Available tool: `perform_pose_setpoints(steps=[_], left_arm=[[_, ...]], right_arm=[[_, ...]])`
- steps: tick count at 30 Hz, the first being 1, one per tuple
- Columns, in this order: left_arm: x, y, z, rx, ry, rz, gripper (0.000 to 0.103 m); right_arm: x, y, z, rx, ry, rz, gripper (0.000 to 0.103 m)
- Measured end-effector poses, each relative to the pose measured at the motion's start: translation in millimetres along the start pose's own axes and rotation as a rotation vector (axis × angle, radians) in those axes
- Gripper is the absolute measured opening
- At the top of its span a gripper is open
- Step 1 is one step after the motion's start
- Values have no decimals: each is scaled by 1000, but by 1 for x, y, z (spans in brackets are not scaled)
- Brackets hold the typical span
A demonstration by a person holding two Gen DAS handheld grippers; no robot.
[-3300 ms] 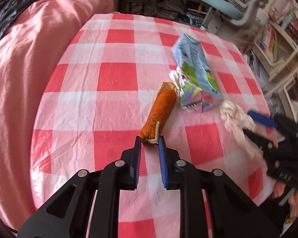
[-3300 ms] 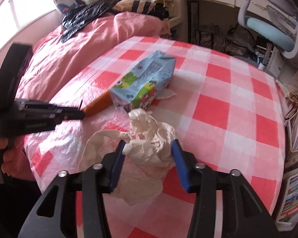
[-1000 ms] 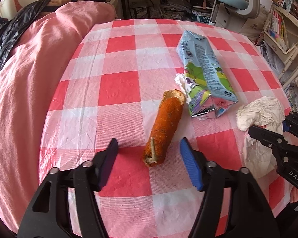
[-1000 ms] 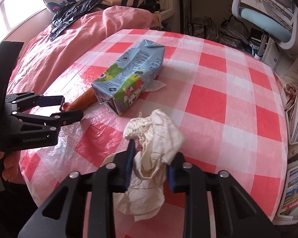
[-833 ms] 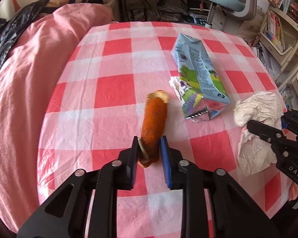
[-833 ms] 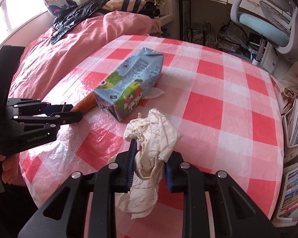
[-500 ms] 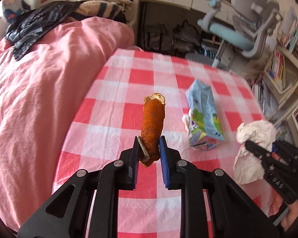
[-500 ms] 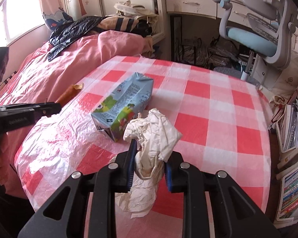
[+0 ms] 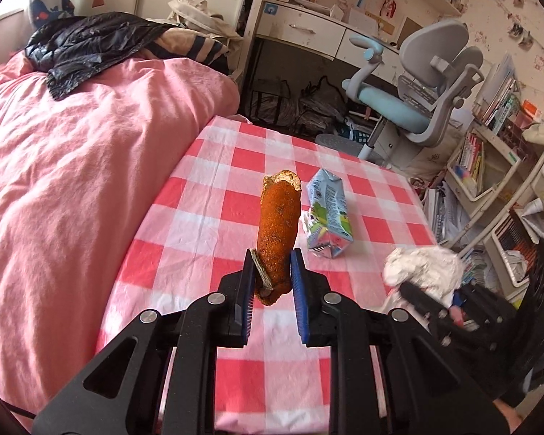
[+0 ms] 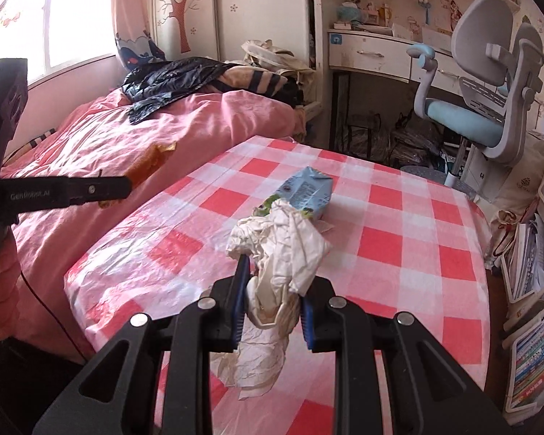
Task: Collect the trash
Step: 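Carry the tissue and orange snack with both grippers over the wastebasket, then open both grippers to drop the tissue and snack into the wastebasket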
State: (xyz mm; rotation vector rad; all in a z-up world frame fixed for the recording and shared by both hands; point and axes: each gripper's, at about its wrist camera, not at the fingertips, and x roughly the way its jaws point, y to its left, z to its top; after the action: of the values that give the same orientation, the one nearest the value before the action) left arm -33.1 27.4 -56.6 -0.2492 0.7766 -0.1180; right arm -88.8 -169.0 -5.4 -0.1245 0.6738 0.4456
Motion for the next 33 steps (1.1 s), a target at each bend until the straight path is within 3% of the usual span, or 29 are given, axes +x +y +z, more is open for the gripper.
perform_pose_setpoints(steps=[11,20,24,26,29,32,33], left_arm=[[-52,2,-67,11,25,-13,18],[-67,-8,-125,80,114,15,18],[-71,-10,-140,92,143,36,18],[-73,-11,-145,93,158,43,18],[-75,-12,-156,94,189,50,18],[-74,-15,-167,93,238,38,19],[-73,-17,-171,97,257,33,24]], right_arm=[[-38,55,-54,-66,72,82,25],[-63,83,-104,-99,176,152,28],[-63,89,-122,-119,252,176,39],[-68,88,-127,-114,260,168,40],[-73,80,-124,-76,240,151,46],[-77,67,-114,-23,207,118,57],[-77,62,-110,-4,197,109,60]])
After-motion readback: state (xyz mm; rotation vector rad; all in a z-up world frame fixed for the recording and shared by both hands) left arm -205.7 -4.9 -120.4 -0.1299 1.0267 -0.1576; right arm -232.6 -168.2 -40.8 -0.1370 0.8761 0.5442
